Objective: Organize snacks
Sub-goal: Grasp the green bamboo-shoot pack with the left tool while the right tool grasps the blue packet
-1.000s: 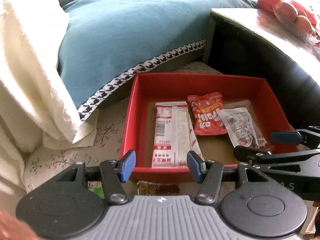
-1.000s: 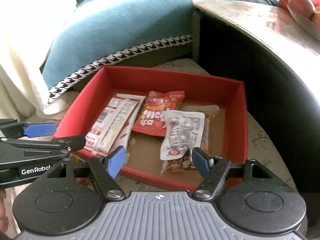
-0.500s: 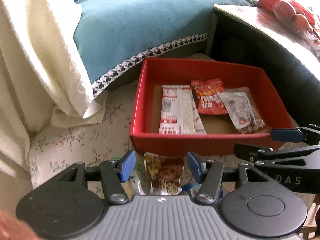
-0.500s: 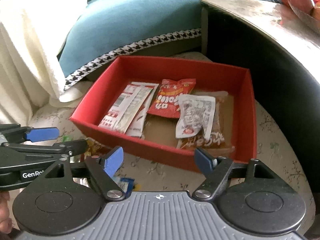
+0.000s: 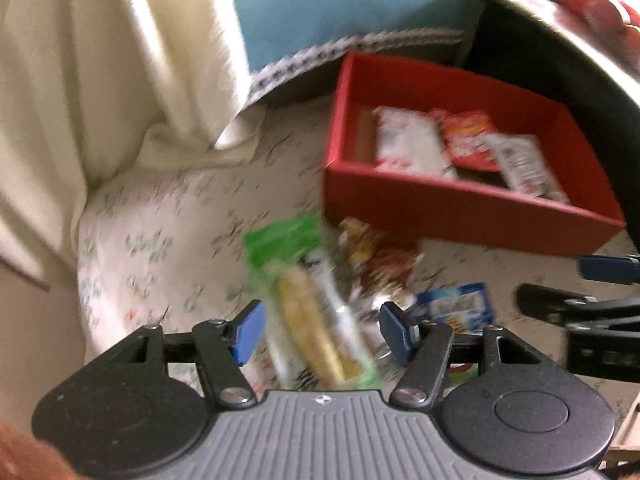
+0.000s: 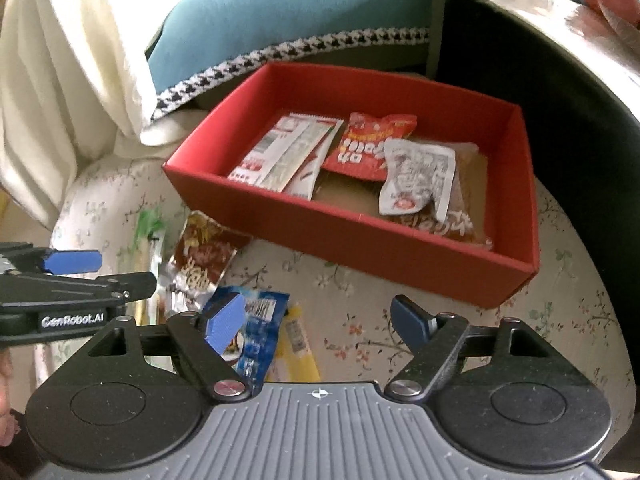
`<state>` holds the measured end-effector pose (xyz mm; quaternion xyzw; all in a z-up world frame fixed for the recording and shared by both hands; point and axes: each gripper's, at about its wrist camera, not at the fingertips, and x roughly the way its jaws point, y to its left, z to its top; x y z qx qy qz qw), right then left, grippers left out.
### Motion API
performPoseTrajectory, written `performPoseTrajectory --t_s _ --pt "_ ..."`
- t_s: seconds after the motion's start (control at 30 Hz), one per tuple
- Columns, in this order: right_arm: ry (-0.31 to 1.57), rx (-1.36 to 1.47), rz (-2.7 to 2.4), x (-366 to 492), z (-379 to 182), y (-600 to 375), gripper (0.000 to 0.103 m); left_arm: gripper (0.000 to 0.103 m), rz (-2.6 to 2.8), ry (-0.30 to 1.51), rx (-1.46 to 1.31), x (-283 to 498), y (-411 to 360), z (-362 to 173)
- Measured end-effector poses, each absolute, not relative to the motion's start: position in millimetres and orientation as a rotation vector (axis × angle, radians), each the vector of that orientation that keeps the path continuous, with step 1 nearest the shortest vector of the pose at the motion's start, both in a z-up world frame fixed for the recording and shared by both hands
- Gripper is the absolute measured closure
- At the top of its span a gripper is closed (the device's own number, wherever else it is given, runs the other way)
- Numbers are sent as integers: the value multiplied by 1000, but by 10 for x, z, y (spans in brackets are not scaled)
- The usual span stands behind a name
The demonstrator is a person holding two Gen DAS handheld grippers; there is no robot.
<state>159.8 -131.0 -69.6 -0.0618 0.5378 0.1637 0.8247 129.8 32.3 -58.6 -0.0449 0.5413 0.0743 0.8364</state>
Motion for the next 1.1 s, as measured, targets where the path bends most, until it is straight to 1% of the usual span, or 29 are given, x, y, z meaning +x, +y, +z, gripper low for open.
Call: performPoseTrajectory --t_s 0.17,0.53,0.63,0.7,0.77,0.93,1.1 --pt "1159 -154 366 1575 -742 -1265 17 47 192 1214 -199 1299 487 -790" --pt "1199 -173 374 1620 -861 -1217 16 46 246 1186 -201 1365 437 -830" --pt "1209 -182 377 1628 -887 -1188 16 48 235 1176 -201 1355 443 -831" --pt "1221 -196 382 1626 -912 -1158 16 52 205 1180 -185 1325 412 -816" --pt "1228 -207 390 1620 -925 -1132 16 54 168 1187 -162 1276 357 -803" --pt "1242 -201 389 1620 -948 -1139 16 54 52 1215 -94 1066 173 -809" --pt "1262 -198 374 1638 -1019 -1087 16 54 75 1210 -107 965 212 -791"
